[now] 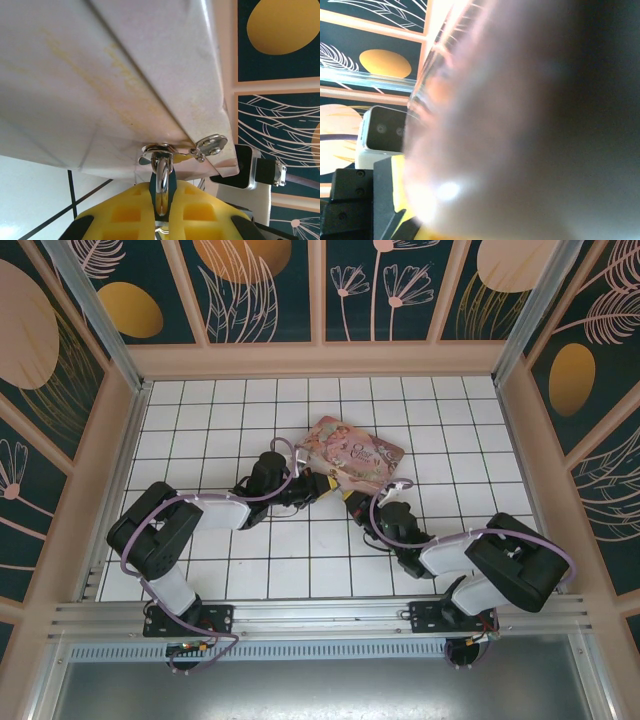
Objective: Unlock the padlock with the key
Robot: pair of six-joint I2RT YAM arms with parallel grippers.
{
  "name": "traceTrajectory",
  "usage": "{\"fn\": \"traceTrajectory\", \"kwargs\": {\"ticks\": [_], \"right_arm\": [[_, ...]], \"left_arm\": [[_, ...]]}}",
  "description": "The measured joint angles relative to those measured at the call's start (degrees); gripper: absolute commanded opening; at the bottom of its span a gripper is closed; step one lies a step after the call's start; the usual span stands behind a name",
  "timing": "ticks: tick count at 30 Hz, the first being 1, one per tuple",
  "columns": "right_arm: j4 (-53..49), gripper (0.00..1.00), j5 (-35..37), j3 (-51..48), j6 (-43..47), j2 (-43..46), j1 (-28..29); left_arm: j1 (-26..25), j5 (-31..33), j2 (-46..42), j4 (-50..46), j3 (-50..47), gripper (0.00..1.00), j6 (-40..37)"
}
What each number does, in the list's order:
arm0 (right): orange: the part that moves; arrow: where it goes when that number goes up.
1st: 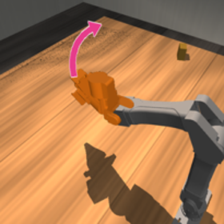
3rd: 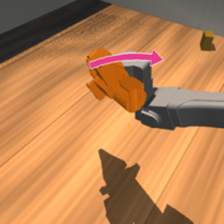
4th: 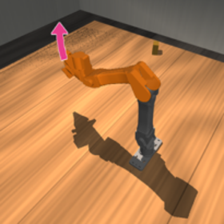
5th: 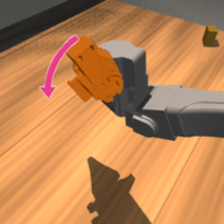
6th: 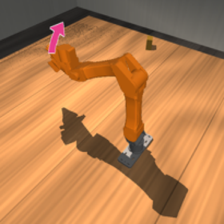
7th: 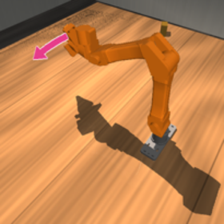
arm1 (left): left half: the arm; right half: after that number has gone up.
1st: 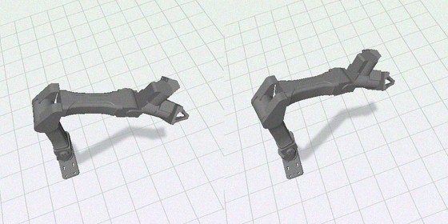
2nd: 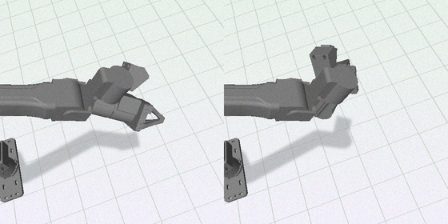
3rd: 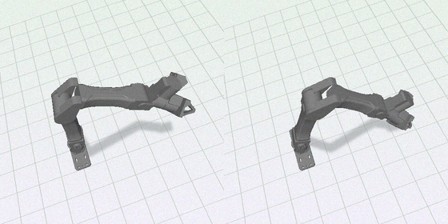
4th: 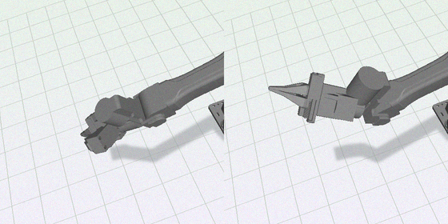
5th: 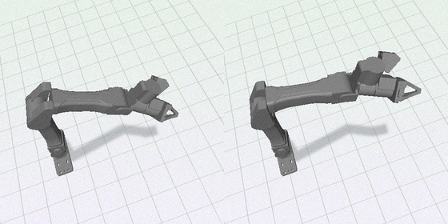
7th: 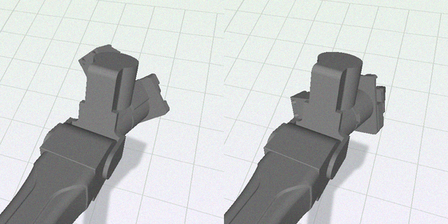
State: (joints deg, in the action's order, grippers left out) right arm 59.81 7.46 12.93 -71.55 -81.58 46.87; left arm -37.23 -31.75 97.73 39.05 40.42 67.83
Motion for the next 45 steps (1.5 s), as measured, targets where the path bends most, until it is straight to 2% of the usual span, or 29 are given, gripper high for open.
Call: {"fn": "traceTrajectory", "kwargs": {"ticks": [22, 45], "right_arm": [[0.81, 0.00, -0.48, 1.81, -0.02, -2.95, -0.66], [-3.76, 0.00, -1.53, 1.81, 0.02, 1.18, -0.37]], "left_arm": [[0.17, 0.28, 0.00, 1.03, -0.11, 0.00, 0.04], [0.17, 0.37, 0.02, 2.32, -0.15, 0.00, 0.17]]}}
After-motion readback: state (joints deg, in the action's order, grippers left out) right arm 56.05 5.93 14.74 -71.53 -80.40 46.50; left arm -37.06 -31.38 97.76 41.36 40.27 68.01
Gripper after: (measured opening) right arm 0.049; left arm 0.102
